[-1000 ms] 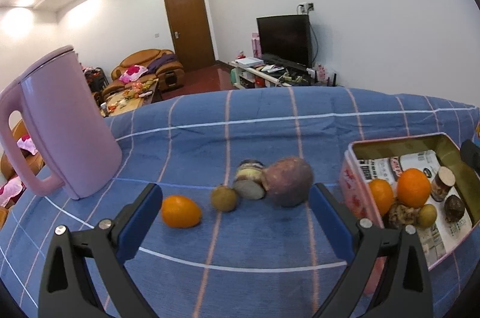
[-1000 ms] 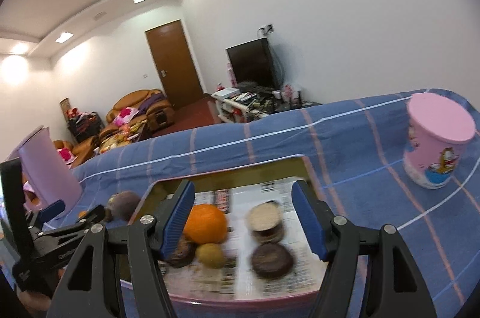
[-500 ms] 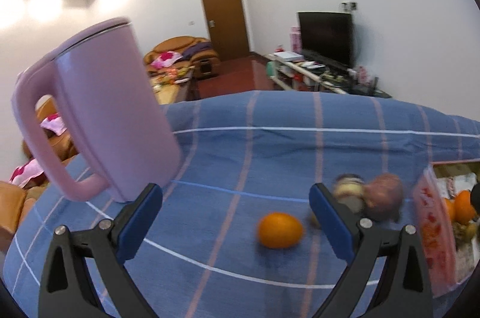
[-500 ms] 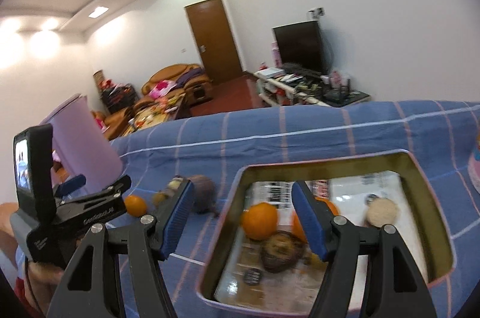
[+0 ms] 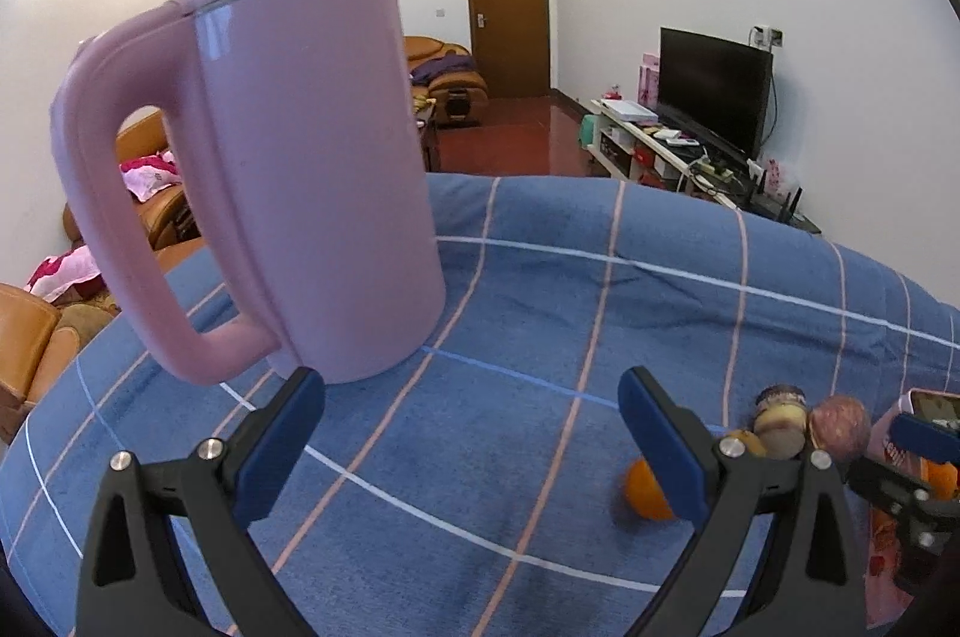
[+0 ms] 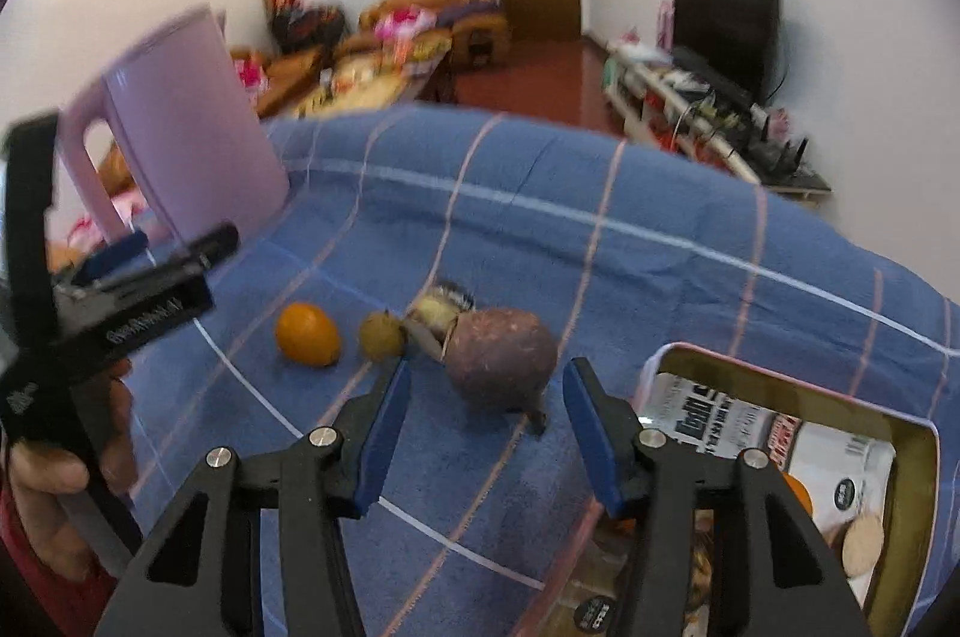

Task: Organize fruits
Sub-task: 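Withdraw both tools from the tin box toward the remaining fruits, then grasp an orange with the left tool while the right tool grasps the large purple fruit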

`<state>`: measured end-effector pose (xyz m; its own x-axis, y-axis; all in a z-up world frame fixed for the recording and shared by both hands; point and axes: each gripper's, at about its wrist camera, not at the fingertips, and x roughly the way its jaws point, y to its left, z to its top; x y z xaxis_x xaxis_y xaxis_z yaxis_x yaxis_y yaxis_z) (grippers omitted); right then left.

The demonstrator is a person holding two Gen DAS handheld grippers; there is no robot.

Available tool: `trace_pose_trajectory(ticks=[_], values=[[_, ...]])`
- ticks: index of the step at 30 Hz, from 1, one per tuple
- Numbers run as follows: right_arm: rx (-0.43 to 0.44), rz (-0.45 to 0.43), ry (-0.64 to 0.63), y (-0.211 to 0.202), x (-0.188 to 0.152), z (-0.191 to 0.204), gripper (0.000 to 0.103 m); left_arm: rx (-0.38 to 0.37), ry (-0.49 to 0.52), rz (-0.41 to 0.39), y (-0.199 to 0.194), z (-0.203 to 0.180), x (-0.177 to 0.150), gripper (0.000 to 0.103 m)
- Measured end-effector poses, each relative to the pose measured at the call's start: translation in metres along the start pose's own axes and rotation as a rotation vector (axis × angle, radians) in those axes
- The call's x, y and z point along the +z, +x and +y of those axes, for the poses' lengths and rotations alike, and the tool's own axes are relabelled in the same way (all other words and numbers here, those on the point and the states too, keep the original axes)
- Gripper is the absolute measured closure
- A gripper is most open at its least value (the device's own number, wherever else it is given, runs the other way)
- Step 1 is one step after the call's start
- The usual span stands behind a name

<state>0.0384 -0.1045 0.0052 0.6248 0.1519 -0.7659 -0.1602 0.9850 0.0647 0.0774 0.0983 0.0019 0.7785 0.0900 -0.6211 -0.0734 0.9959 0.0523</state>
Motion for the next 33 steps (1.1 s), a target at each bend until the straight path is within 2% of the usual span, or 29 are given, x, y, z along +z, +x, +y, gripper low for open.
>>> trace_pose_trajectory(ticks=[5,13,18,20,23,25,28,30,33], values=[[-0.038,0.061,-0.036,0.015,0.004,0.003,0.048,-0.004,0.024,0.011,0.001,-0.006,0.001,0.003],[-0.202,0.181,-0.210,0.037,0.007,0.024,0.048,-0.002,0.003,0.038,0.005,-0.001,0.001,0.003],[-0.216,0.176,-0.214,0.031,0.005,0.023,0.051,0.003,0.023,0.043,0.005,-0.004,0.001,0.003],[-0.202,0.122,-0.180,0.020,0.004,0.022,0.051,-0.006,0.025,0.040,0.004,-0.005,0.002,0.003],[-0.142,-0.015,-0.071,-0.018,-0.004,0.014,0.051,-0.040,0.028,0.037,0.003,-0.009,0.000,0.003],[-0.072,-0.112,0.040,-0.047,-0.015,0.005,0.050,-0.068,0.041,0.047,0.004,-0.016,-0.002,0.003],[0.015,-0.199,0.140,-0.076,-0.038,-0.001,0.050,-0.134,0.063,0.084,0.009,-0.030,-0.008,0.008],[0.028,-0.237,0.173,-0.087,-0.053,0.000,0.050,-0.179,0.083,0.121,0.014,-0.039,-0.012,0.016],[0.001,-0.296,0.196,-0.102,-0.074,0.004,0.050,-0.184,0.103,0.146,0.020,-0.047,-0.018,0.017]])
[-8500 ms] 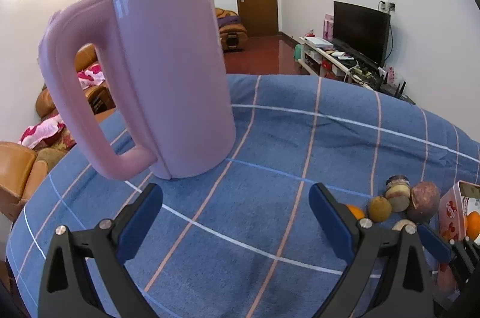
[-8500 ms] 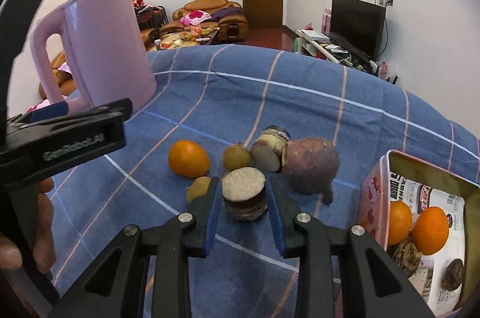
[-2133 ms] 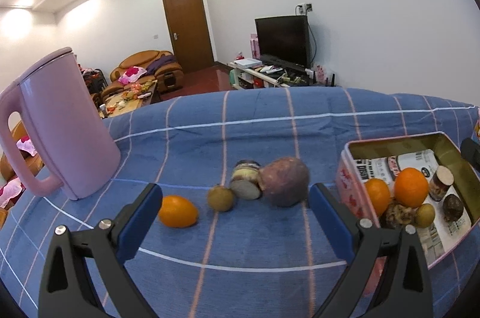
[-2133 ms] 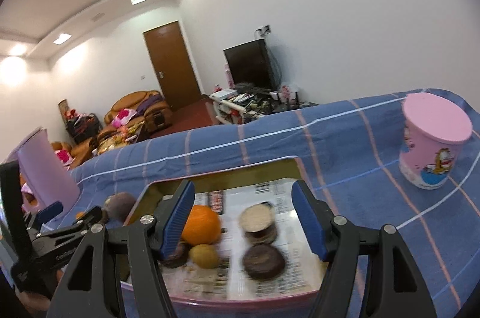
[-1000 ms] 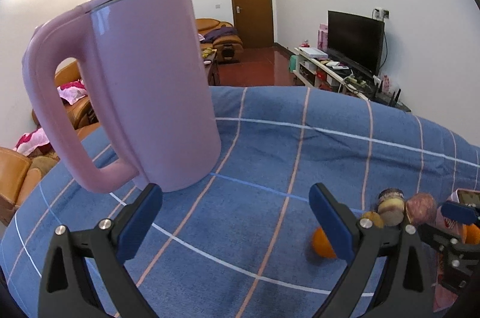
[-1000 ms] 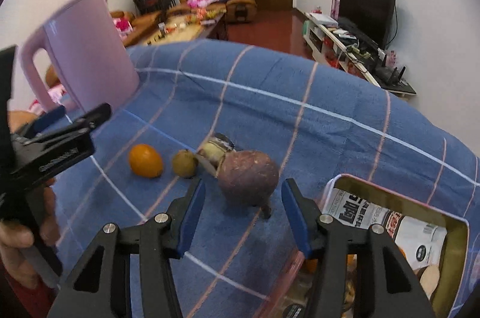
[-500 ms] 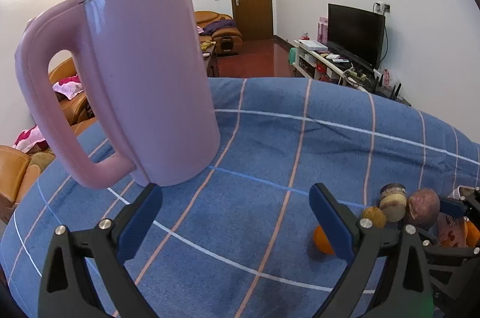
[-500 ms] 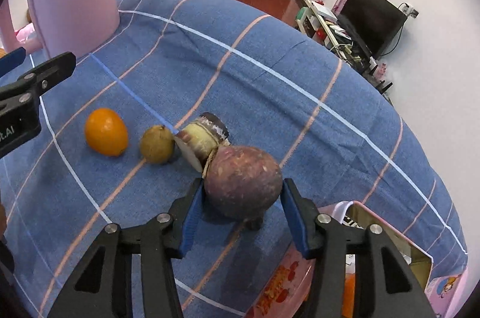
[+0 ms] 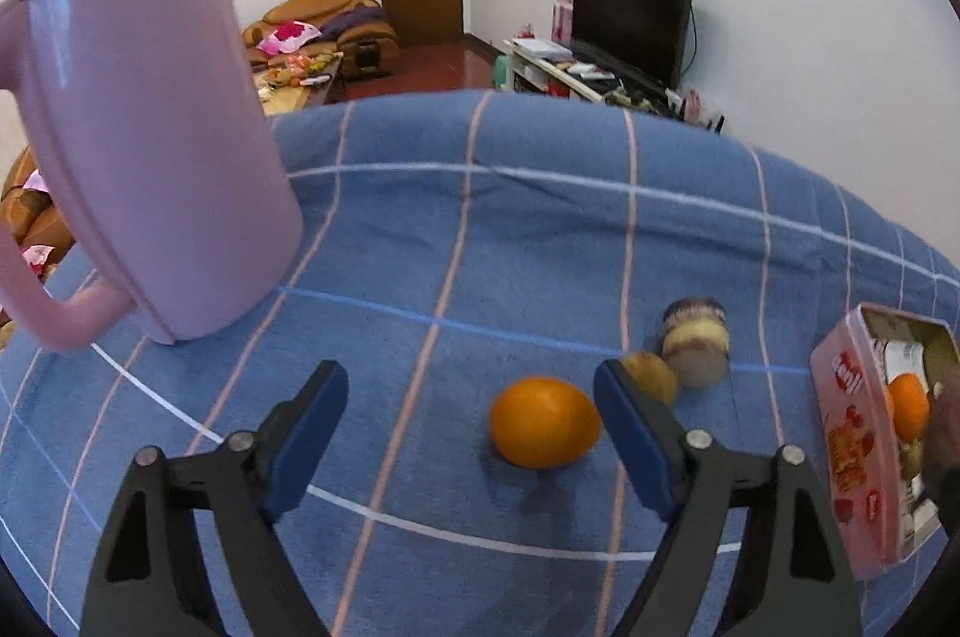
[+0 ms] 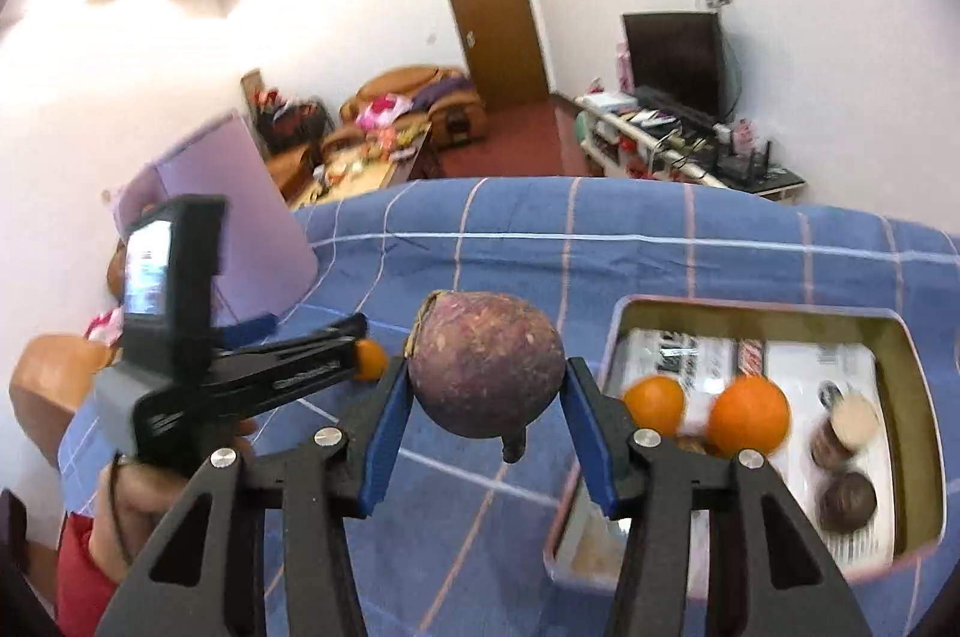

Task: Organize fruits
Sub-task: 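Grasp an orange with the left tool while the right tool grasps the large purple fruit, then carry the orange with the left tool and the purple fruit with the right tool toward the tin box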

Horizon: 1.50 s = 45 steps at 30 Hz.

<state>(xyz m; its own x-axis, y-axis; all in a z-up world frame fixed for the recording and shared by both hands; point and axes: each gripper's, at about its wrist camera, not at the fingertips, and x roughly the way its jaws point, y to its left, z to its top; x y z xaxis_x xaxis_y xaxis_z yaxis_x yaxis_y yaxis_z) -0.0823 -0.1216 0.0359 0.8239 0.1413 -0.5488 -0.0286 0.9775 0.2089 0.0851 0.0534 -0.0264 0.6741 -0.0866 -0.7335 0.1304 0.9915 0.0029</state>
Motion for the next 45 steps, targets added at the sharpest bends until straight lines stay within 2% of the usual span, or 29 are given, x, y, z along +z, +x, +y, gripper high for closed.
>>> trace_pose_trajectory(ticks=[3,6,8,11,16,17,18,19,21,23,26,28,31,37,45], values=[[-0.017,-0.031,0.007,-0.005,-0.012,0.002,0.050,-0.005,0.000,0.008,0.005,-0.003,-0.001,0.017],[-0.002,-0.013,0.032,0.002,-0.014,-0.002,0.050,0.006,0.024,0.005,0.006,-0.010,-0.002,0.017],[-0.003,-0.005,0.039,0.007,-0.015,-0.004,0.050,0.004,0.063,0.024,0.008,-0.018,-0.004,0.017],[0.014,0.013,0.057,0.011,-0.017,-0.008,0.050,0.048,0.107,0.076,0.022,-0.028,-0.005,0.018],[0.013,0.031,0.042,0.014,-0.022,-0.004,0.050,-0.008,0.011,0.085,0.026,-0.010,0.000,0.031],[0.015,0.037,0.042,0.015,-0.023,-0.003,0.050,0.001,0.013,0.081,0.025,-0.010,0.000,0.042],[0.014,0.041,0.042,0.016,-0.024,-0.003,0.050,0.004,0.022,0.071,0.023,-0.011,0.000,0.059],[0.013,0.040,0.040,0.014,-0.025,-0.003,0.050,0.004,0.032,0.065,0.021,-0.013,0.000,0.060],[0.008,0.035,0.036,0.013,-0.025,-0.003,0.050,0.009,0.036,0.059,0.019,-0.015,0.000,0.061],[0.008,0.028,0.037,0.012,-0.026,-0.005,0.050,-0.004,0.025,0.020,0.011,-0.015,0.000,0.061],[0.005,0.020,0.036,0.011,-0.026,-0.006,0.050,-0.006,0.016,-0.089,-0.010,-0.016,0.001,0.061],[-0.003,0.012,0.032,0.008,-0.027,-0.008,0.050,-0.051,-0.004,-0.178,-0.031,-0.019,0.001,0.060],[0.002,-0.006,0.039,0.003,-0.028,-0.008,0.050,-0.090,-0.016,-0.253,-0.051,-0.028,-0.001,0.060],[-0.013,-0.018,0.016,0.000,-0.026,-0.005,0.050,-0.096,0.045,-0.274,-0.056,-0.043,-0.010,0.060],[-0.004,-0.024,0.006,-0.002,-0.027,-0.001,0.050,-0.090,0.030,-0.269,-0.059,-0.043,-0.018,0.060]])
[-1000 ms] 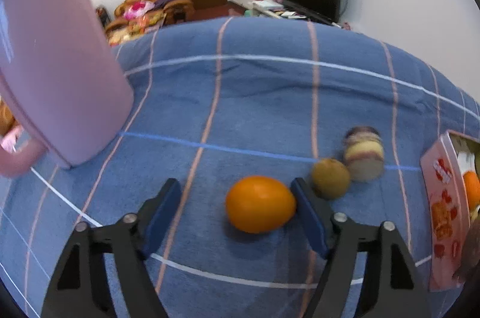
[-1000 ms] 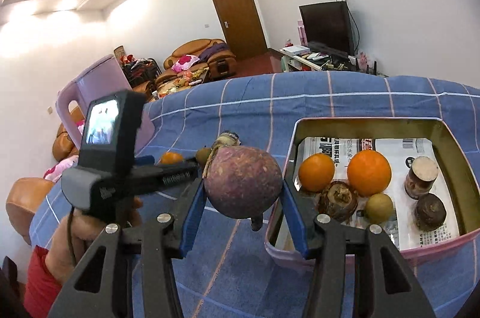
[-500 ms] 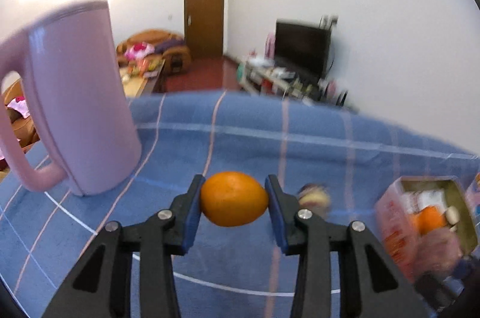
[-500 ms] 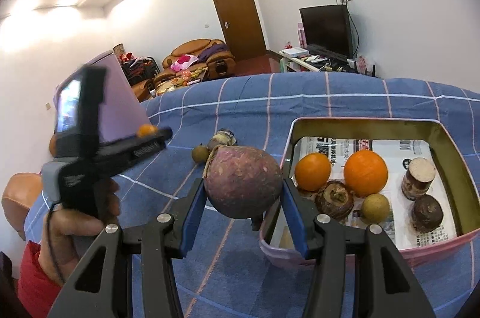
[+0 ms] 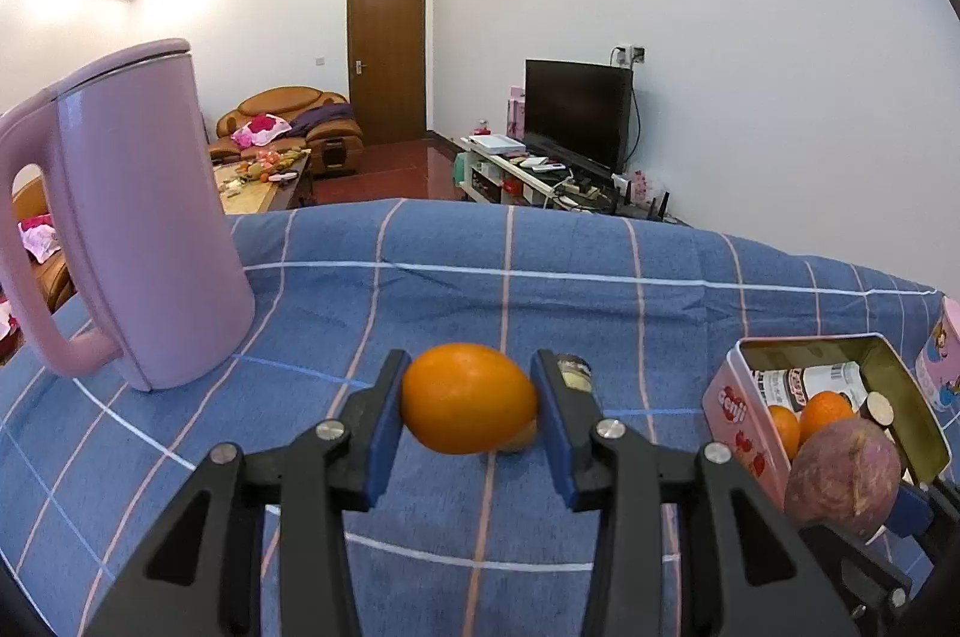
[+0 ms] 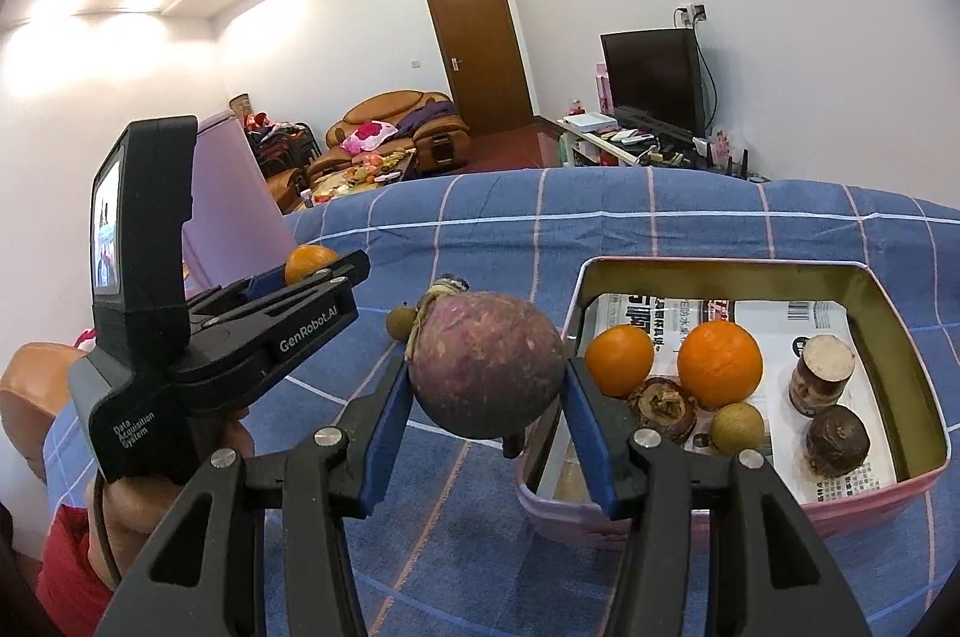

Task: Organize fruits
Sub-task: 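Carry the orange with the left tool and the purple fruit with the right tool toward the tin box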

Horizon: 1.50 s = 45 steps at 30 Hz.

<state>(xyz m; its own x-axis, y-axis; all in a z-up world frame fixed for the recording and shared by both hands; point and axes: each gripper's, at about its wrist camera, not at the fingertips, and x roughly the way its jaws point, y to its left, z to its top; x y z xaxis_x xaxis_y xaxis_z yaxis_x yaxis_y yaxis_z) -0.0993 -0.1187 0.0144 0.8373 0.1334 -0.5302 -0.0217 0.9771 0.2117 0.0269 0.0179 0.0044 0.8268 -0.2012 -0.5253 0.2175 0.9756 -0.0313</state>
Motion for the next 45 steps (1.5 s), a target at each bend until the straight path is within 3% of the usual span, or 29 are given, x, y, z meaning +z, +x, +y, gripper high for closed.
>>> trace_pose_trajectory(ticks=[10,33,45], values=[[0.025,-0.012,-0.040,-0.004,-0.003,0.008,0.050,0.066,0.054,-0.017,-0.018,-0.016,-0.014,0.060],[0.030,-0.046,-0.063,-0.015,-0.006,0.007,0.050,0.095,0.032,-0.014,-0.025,-0.013,-0.021,0.060],[0.018,-0.065,-0.087,-0.033,-0.012,-0.010,0.050,0.099,0.014,-0.027,-0.047,-0.026,-0.030,0.060]])
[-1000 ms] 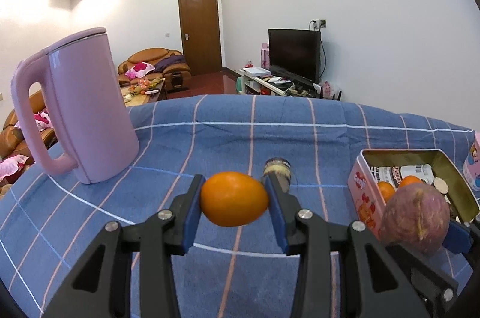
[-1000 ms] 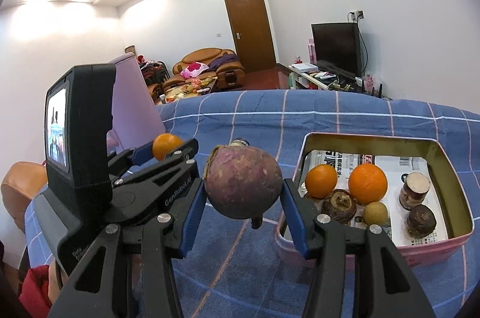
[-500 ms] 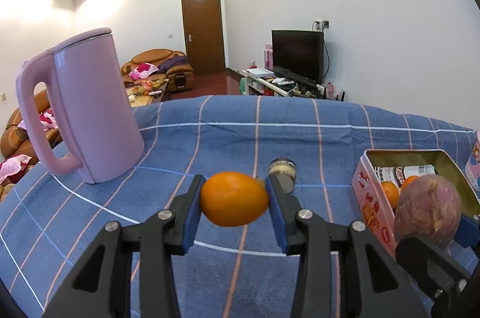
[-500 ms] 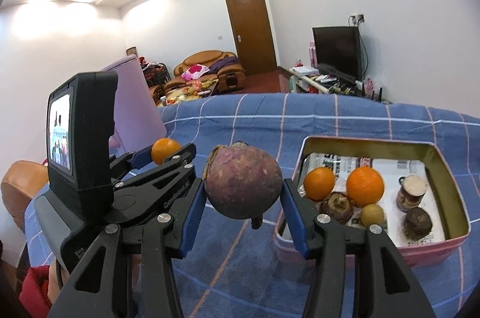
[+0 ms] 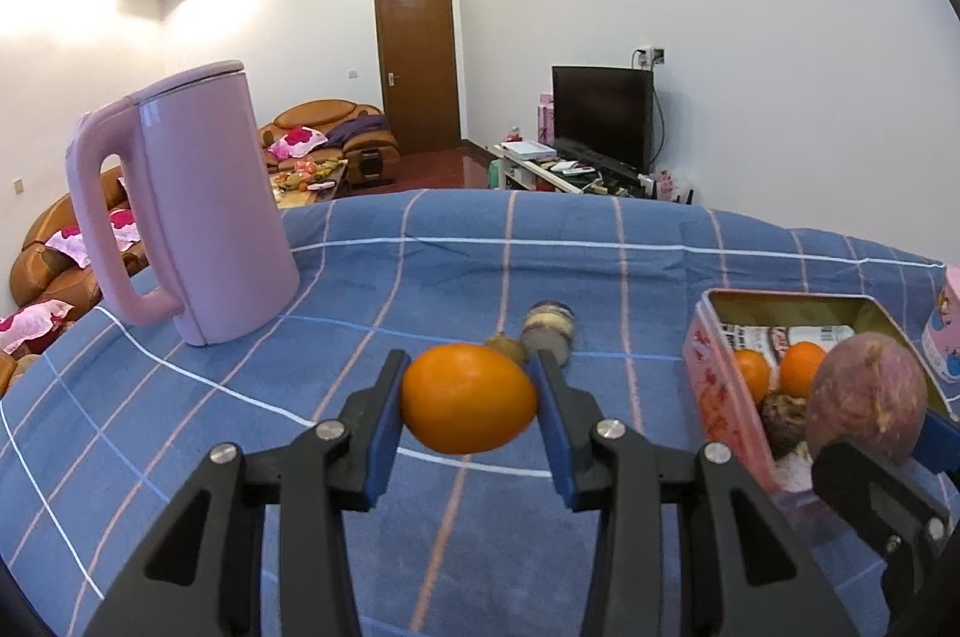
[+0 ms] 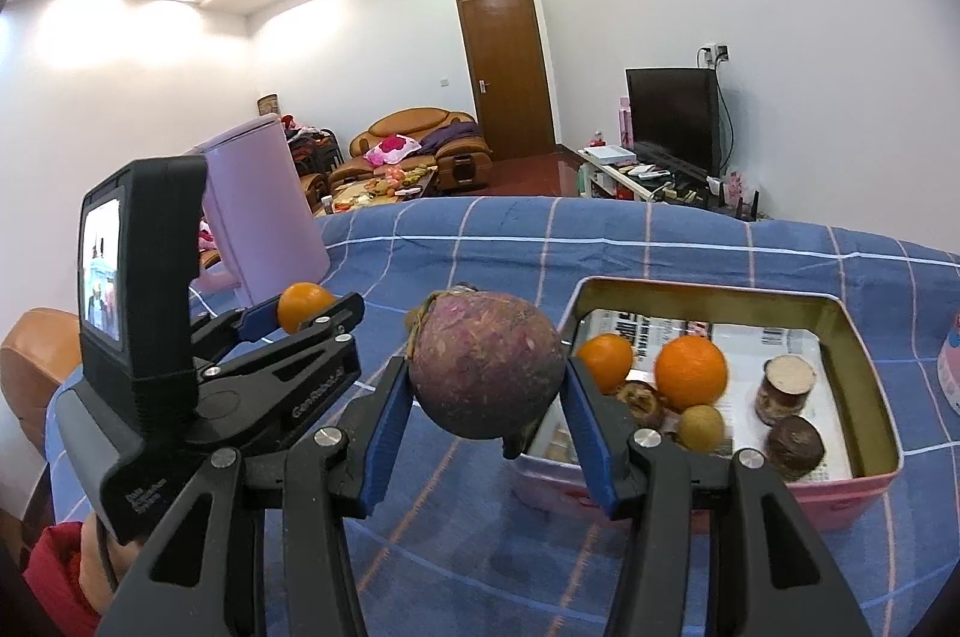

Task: Organize fruits
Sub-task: 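Carry the orange with the left tool and the purple fruit with the right tool toward the tin box, then lower the orange into the tin box with the left tool while the right tool releases the purple fruit there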

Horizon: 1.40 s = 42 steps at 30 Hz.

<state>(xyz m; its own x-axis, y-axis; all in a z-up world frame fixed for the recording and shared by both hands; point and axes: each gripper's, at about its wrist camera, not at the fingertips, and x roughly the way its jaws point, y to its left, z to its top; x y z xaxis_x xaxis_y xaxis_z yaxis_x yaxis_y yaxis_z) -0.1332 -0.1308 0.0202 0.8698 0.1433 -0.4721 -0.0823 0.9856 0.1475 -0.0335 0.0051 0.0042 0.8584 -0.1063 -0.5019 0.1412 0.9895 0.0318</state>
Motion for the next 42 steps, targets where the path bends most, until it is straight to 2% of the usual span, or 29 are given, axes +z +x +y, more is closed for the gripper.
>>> trace_pose_trajectory(ticks=[11,28,42], values=[[-0.054,-0.030,0.018,-0.020,-0.001,-0.028,0.050,-0.089,0.040,-0.010,-0.009,-0.047,0.006,0.060],[-0.180,-0.068,0.095,-0.045,0.001,-0.088,0.050,-0.161,0.097,-0.032,-0.015,-0.102,0.012,0.060],[-0.239,-0.072,0.145,-0.056,0.005,-0.127,0.050,-0.277,0.167,-0.008,-0.026,-0.160,0.006,0.060]])
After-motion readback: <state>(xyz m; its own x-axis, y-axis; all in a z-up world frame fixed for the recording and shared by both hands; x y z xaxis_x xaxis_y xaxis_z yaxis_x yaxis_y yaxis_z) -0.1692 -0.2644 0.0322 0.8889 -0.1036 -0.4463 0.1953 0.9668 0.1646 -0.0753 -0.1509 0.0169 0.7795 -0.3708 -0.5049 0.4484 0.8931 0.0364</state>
